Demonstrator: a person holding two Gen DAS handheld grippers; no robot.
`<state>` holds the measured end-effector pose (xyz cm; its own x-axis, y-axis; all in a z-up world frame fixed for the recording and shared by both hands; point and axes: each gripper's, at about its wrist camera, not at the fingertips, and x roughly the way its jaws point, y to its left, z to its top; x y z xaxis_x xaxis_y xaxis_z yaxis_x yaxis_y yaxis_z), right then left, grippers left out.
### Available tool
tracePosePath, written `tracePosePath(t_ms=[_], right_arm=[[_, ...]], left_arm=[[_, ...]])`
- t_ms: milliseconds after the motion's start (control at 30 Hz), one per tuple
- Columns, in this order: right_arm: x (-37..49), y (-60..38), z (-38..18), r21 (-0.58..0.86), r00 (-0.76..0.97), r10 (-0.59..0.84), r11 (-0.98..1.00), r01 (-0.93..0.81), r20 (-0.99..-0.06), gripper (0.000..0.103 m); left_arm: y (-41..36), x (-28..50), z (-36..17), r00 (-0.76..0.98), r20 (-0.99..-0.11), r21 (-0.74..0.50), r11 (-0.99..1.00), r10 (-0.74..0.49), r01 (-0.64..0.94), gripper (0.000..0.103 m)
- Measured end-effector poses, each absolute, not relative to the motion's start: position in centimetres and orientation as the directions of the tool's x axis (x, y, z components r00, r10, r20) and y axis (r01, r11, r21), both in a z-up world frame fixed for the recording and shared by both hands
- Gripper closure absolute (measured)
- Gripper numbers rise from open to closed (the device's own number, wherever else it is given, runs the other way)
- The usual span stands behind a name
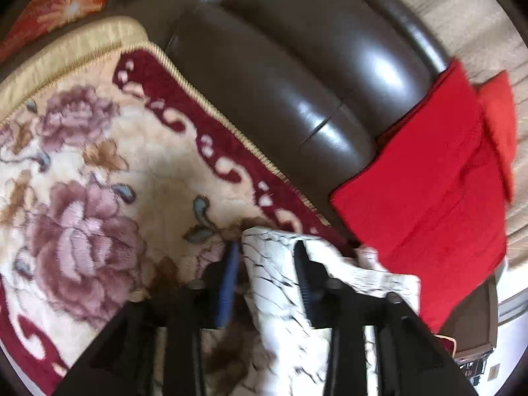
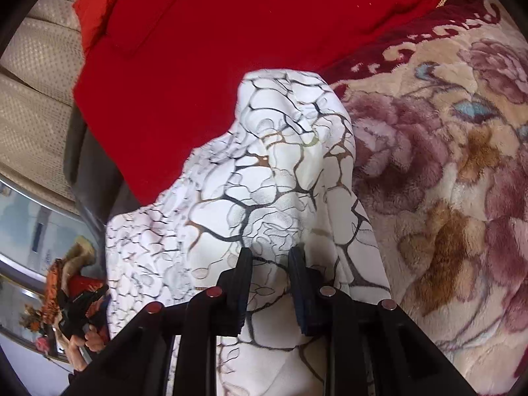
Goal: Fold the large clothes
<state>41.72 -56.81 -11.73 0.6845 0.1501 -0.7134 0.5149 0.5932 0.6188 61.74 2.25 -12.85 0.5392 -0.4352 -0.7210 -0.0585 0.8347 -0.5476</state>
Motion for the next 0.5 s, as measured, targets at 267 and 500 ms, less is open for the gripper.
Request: tracePosePath(t_ms=[267, 500], right_arm=[[40.9, -54.1, -8.5, 0.638, 0.763, 0.190, 0.689, 0.344, -0.618, 0.076], [40.4, -53.0, -10.6, 0.600, 0.690, 0.219, 0.706, 0.376, -0.690, 0.077]], left_arm=[[-4.2, 49.8, -8.3, 0.601, -0.620, -0.473, 0.852, -0.504, 0.226, 0.032], [-10.6, 44.6, -15.3, 0.524, -0.775, -0.258, 0.934, -0.354, 0.248, 0.031]])
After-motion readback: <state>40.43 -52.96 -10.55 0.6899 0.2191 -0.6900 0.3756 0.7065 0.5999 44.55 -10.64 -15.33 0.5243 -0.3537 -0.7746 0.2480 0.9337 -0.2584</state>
